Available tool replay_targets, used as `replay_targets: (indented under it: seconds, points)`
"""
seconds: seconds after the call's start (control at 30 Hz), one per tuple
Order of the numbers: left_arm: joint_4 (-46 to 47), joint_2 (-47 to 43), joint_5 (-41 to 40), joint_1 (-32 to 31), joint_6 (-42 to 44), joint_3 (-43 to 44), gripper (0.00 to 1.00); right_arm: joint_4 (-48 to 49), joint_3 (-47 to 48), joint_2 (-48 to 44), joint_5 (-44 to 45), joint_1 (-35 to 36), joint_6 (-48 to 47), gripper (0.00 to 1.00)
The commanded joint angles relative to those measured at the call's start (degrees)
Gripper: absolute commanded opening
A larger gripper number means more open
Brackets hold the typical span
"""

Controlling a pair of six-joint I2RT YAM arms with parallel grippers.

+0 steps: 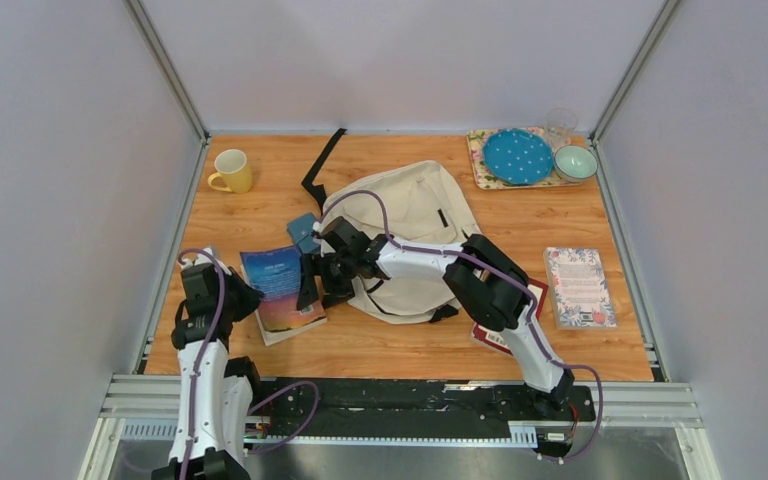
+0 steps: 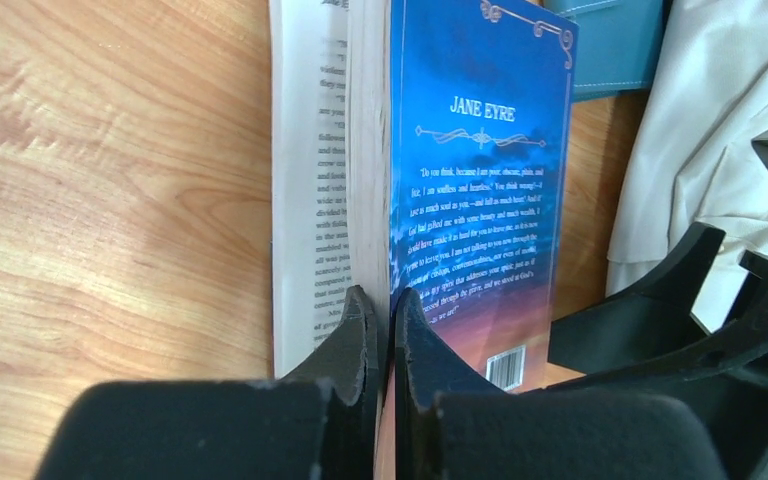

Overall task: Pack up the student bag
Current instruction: Pick up the book from the center of the board.

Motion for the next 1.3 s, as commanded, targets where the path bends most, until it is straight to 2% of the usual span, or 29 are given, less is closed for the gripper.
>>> replay_targets:
  seconds: [0.0,0.13,0.23,0.53,0.83,0.97,1.13,1.27]
  points:
    - [-8.0,-1.5,-0.1,-1.0,1.8,5.6,0.0,4.2,-1.7,-3.8,-1.6,1.4,-1.4,0.79]
    - [-9.6,-2.7,-1.7,-1.0,5.3,11.3,0.0,4.9,-4.8,-9.6,-0.1,1.2,-2.3,0.8]
    - [-9.5,-3.9,0.7,-1.0,6.0,14.0,0.0,5.5,-8.4,-14.2,1.8,0.3,-2.0,0.81]
    - [-4.0,-4.0,17.4,-1.1,6.8,17.5,0.0,10.1,-19.8,-25.7,3.7,-4.7,0.7,0.81]
    - [1.5,-2.2,30.2,-1.1,5.6,23.0,0.0,13.9,-25.4,-29.0,3.4,-6.3,3.6,0.82]
    - [8.4,-1.7,36.7,-1.1,1.3,22.3,0.0,22.4,-29.1,-30.2,0.1,-7.5,7.5,0.82]
    - [16.8,-1.8,41.1,-1.1,-6.2,16.8,0.0,32.6,-33.8,-31.9,-3.7,-8.7,11.6,0.81]
    - [28.5,-2.5,44.5,-1.1,-13.8,10.9,0.0,34.3,-34.4,-31.9,-3.6,-8.8,12.3,0.82]
